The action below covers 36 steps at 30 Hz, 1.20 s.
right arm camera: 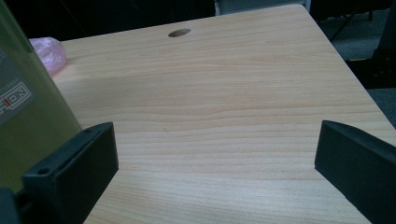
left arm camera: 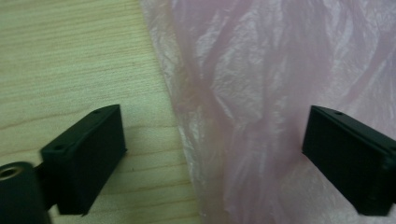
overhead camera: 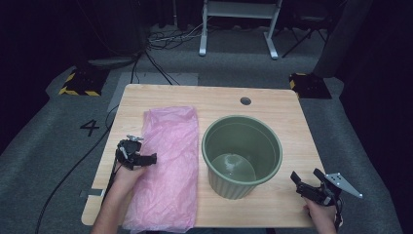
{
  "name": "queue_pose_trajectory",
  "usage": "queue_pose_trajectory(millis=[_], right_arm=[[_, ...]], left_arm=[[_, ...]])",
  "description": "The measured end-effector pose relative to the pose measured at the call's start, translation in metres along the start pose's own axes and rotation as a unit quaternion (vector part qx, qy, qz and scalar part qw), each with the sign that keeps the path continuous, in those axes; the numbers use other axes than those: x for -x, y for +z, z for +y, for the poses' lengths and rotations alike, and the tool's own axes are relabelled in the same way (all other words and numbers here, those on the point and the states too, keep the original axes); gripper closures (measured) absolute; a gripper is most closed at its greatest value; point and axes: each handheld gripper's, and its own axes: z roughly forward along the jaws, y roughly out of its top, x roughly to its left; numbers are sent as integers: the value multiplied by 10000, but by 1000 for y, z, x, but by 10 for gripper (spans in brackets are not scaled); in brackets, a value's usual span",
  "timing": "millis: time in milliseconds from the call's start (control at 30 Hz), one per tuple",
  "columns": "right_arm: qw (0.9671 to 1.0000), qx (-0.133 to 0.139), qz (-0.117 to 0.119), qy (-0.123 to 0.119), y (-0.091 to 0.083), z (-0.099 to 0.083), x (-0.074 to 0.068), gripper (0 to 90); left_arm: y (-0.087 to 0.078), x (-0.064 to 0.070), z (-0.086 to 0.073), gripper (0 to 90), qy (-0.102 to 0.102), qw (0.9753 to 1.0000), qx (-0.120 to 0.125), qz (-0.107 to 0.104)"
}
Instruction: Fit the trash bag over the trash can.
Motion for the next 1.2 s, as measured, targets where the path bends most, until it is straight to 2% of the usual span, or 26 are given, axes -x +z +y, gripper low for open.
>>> queue_pose_trajectory(millis=[167,333,367,433,467,500,533,567,600,633,667,700,733,767,800,833,867,900,933,967,1000,1033,1067,1100,1167,1200], right_arm=[[10000,-5,-4,4,0,0,0,0],[10000,-3,-14,2,0,0,0,0],[10000,-7,-5,-1,0,0,0,0],[10000,-30,-21,22,1,0,1,0],[10000,-30,-21,22,1,0,1,0],[10000,-35,-26,33,1,0,1,0],[10000,-33,-31,46,1,0,1,0],[10000,-35,-33,51,1,0,1,0],[10000,-32,-40,56,1,0,1,0],[10000,-31,-43,54,1,0,1,0],[10000,-32,-49,52,1,0,1,0],[10000,-29,-49,42,1,0,1,0],[10000,-23,-48,34,1,0,1,0],[10000,-22,-51,37,0,0,1,0],[10000,-22,-51,37,0,0,1,0],[10000,-17,-55,42,0,0,1,0],[10000,-18,-58,45,0,0,1,0],[10000,-20,-60,44,0,0,1,0],[10000,-20,-60,44,0,0,1,0],[10000,-20,-64,42,0,0,0,0],[10000,-17,-67,42,0,0,0,0],[10000,-20,-68,45,0,0,0,0],[10000,-19,-71,45,0,0,0,0],[10000,-20,-73,44,0,0,0,0],[10000,-22,-74,39,1,0,0,0],[10000,-21,-78,34,1,0,0,0]], left_arm=[[-5,11,1,349,140,9998,69,-83],[-10,13,1,770,220,9996,4,-152],[-10,12,0,860,139,9994,11,-315],[-10,8,-2,897,-133,9975,36,-693],[-10,8,-2,899,-133,9975,36,-693],[-10,4,-5,899,-388,9934,68,-1075],[-10,3,-6,900,-486,9910,125,-1242],[-11,0,-8,900,-622,9859,235,-1535],[-13,-4,-10,900,-807,9778,440,-1884],[-15,-5,-10,900,-910,9734,517,-2039],[-17,-7,-9,900,-941,9706,588,-2137],[-24,-9,-9,900,-1030,9586,834,-2522],[-24,-9,-9,900,-1030,9586,834,-2522],[-28,-10,-8,900,-1027,9541,939,-2651],[-32,-12,-7,900,-1012,9474,1062,-2845],[-36,-13,-6,900,-1015,9418,1167,-2986],[-41,-13,-5,900,-941,9376,1312,-3079],[-44,-14,-4,900,-962,9326,1402,-3184],[-44,-14,-4,900,-962,9326,1402,-3184],[-46,-15,-4,900,-1013,9265,1485,-3306],[-51,-14,-3,899,-956,9246,1611,-3318],[-53,-14,-2,899,-878,9244,1666,-3318],[-55,-13,-1,899,-829,9230,1728,-3338],[-55,-13,-1,899,-829,9230,1728,-3338],[-61,-10,1,899,-727,9170,1887,-3437],[-64,-8,2,899,-656,9104,2023,-3548]])
